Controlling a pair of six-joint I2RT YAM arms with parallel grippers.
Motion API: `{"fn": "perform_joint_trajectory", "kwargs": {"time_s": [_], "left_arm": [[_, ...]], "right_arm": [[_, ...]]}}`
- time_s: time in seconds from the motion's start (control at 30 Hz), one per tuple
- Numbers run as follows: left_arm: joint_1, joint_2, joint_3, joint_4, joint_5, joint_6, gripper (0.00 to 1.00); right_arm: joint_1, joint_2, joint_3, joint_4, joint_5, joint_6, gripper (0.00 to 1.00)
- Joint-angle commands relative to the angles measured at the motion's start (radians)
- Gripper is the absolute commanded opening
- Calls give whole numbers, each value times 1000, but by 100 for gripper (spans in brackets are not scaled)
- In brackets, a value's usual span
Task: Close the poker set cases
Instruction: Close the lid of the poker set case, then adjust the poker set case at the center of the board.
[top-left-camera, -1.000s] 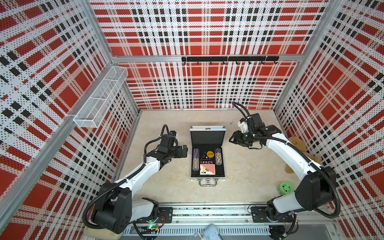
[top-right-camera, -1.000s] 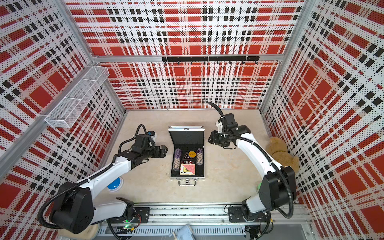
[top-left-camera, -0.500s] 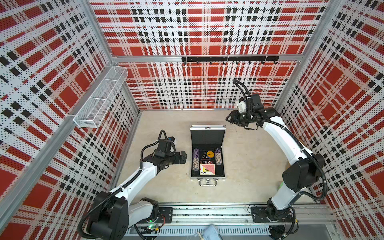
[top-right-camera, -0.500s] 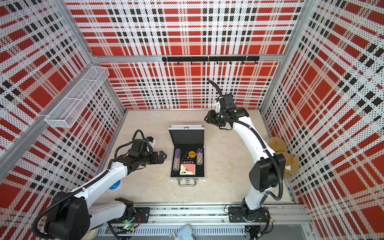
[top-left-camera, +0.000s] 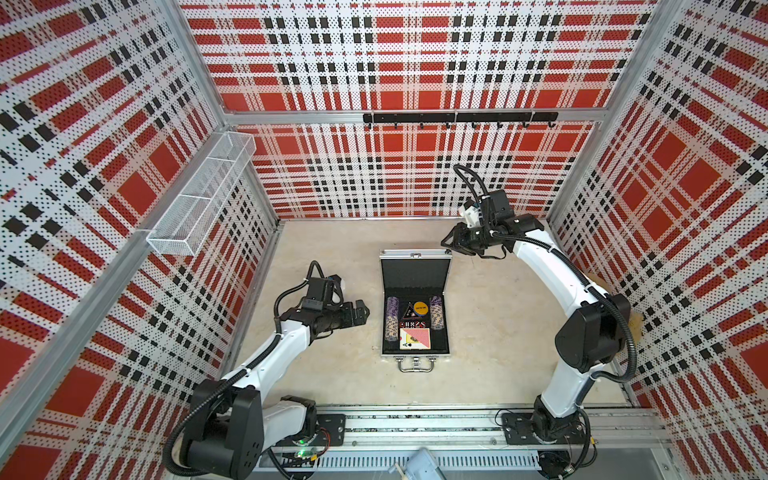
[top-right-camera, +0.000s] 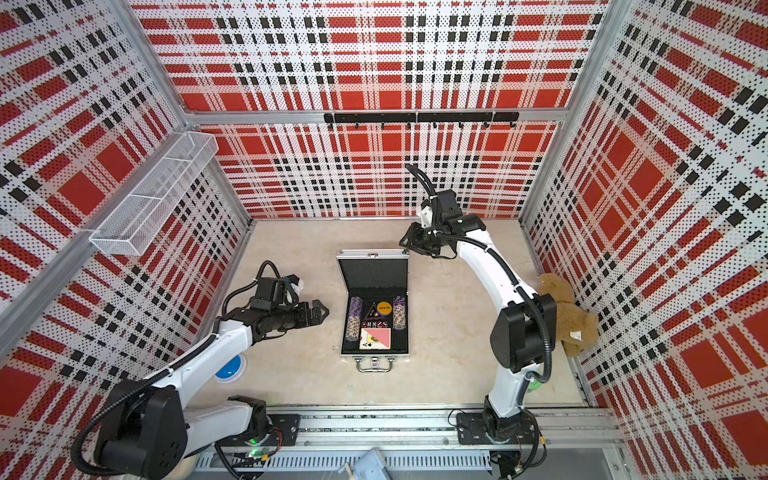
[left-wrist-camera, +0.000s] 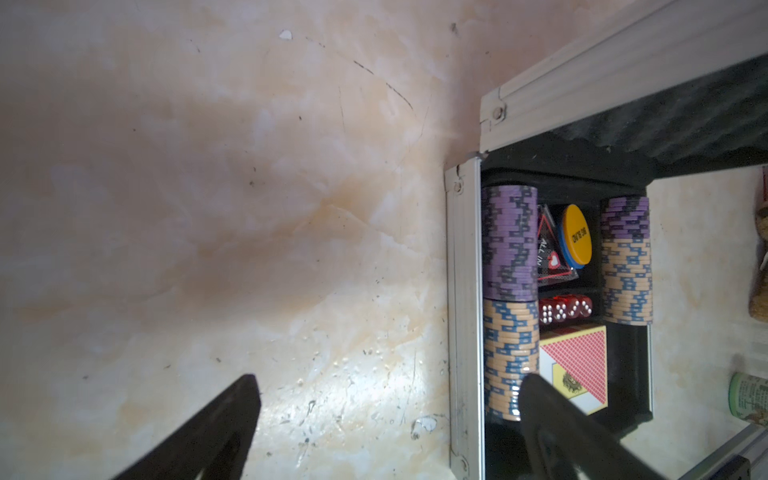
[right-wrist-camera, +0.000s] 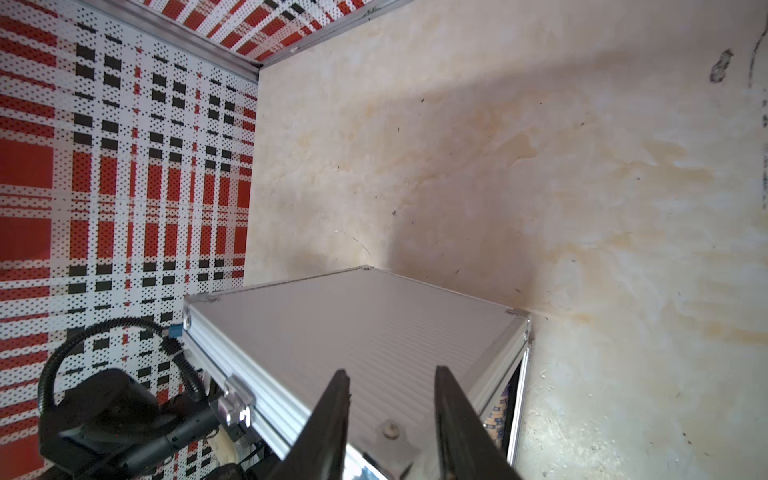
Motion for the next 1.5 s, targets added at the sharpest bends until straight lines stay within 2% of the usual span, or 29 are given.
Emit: {"fn": "perform_joint_trajectory", "kwargs": {"time_s": [0.0,0.23,0.37,0.5,0.7,0.9,1.17,1.47], "left_arm": [[12,3,21,2,26,-18,99],[43,1,13,1,19,-31,99],[43,-3,9,-5,19,-36,99],[15,12,17,-5,21,-31,99],[-88,59,41,0,21,-32,99],[-188,106,53,36,43,-61,99],[-285,163,73,49,62,-86,99],[-324,210,86,44,114,-96,99]], "right_arm": [[9,-86,-74,0,-52,-22,34],[24,-241,-261,-42,-100,-14,33],[24,-347,-393,-17,-54,35,40],[24,-364,-499,40,-11,55,44],[33,-331,-593,166,90,54,52],[59,-251,-649,306,134,47,61],[83,-93,-629,421,116,51,60],[84,62,-511,433,46,12,57]]}}
